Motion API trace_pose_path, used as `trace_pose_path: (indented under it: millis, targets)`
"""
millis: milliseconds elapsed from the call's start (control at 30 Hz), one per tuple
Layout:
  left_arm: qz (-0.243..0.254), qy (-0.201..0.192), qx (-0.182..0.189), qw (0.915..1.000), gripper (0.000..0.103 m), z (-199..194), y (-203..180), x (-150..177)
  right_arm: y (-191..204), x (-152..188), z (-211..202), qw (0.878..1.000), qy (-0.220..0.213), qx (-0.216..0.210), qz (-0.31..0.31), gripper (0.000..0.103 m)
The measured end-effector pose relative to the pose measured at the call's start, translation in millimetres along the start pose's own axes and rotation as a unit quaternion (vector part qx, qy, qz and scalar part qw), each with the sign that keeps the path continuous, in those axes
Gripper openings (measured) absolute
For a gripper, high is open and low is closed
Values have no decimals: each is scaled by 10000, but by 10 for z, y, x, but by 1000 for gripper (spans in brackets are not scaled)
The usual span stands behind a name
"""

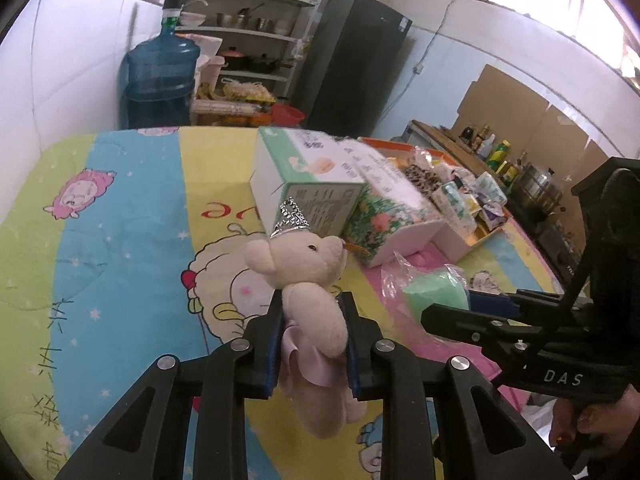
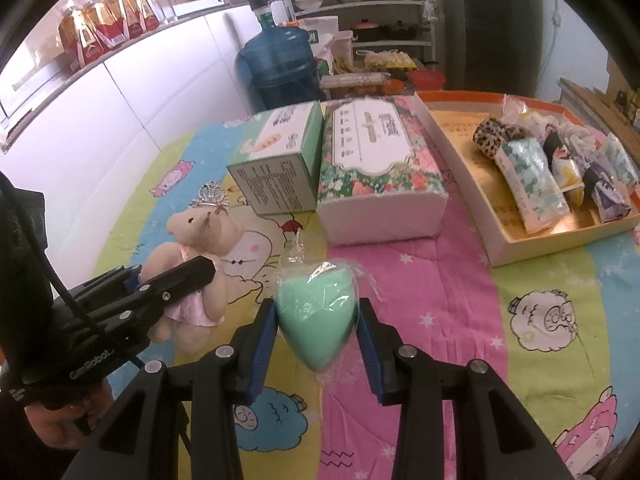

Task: Organize soft objects
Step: 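Carry the teddy bear with the left tool while the right tool carries the sponge over the box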

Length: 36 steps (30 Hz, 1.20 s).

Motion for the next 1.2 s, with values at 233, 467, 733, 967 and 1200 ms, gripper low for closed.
trace_pose_path:
  millis: [233,467,733,967,1200]
  targets:
    - [153,-228,118,9996,25,-198,-213,-150,-44,-94,-238,9996,-269,23,-9,40]
    - [273,-376,261,9986,25,-270,-476,-319,-248,-175,-468,9986,-511,123,91,40]
    - [456,-393,444,9972,26,-156,-867,-478,-610,-240,-685,9967,-704,307,252,40]
    - [563,-396,546,9961,26,10,-1225,-610,-990,-315,-841,9949,-831,398,418,40]
    - [606,-415,582,9956,26,214,-1541,-752,-1367,-455,-934,9937,-908,428,493,40]
Point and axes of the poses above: each gripper's, at about its wrist camera, not at the fingertips, and z roughly the way its jaws point, y to its left, x to its underside, the point moved 8 cm from there along z, roughly the way its jaws point, and after that the axes turned 4 degrees about z, right-handed, at the moved point
